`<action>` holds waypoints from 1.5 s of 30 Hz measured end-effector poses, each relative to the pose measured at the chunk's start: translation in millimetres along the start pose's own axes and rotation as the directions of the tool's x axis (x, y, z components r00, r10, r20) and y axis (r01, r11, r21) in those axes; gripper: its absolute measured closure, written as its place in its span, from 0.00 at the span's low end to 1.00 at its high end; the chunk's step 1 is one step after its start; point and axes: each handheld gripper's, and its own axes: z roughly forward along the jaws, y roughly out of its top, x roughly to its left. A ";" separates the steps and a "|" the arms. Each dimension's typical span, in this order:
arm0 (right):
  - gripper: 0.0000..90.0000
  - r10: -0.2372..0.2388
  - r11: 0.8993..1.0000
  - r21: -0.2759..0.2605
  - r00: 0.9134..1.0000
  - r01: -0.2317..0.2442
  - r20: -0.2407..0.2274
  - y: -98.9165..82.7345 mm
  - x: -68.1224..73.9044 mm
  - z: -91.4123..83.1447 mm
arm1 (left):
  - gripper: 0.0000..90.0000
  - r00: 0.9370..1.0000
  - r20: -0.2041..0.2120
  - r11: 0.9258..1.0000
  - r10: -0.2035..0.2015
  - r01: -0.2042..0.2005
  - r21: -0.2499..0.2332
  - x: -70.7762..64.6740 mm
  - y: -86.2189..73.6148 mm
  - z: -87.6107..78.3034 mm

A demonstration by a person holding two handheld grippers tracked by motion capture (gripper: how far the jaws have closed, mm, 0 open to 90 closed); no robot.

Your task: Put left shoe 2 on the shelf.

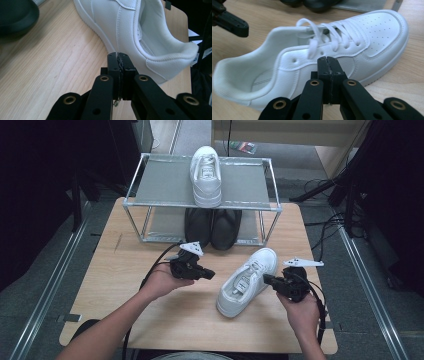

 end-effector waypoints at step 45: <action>1.00 -0.033 0.998 0.056 0.997 0.037 -0.076 8.6 8.0 35.6 | 0.99 0.995 0.084 0.996 0.048 -0.054 0.071 -45.6 -13.7 18.3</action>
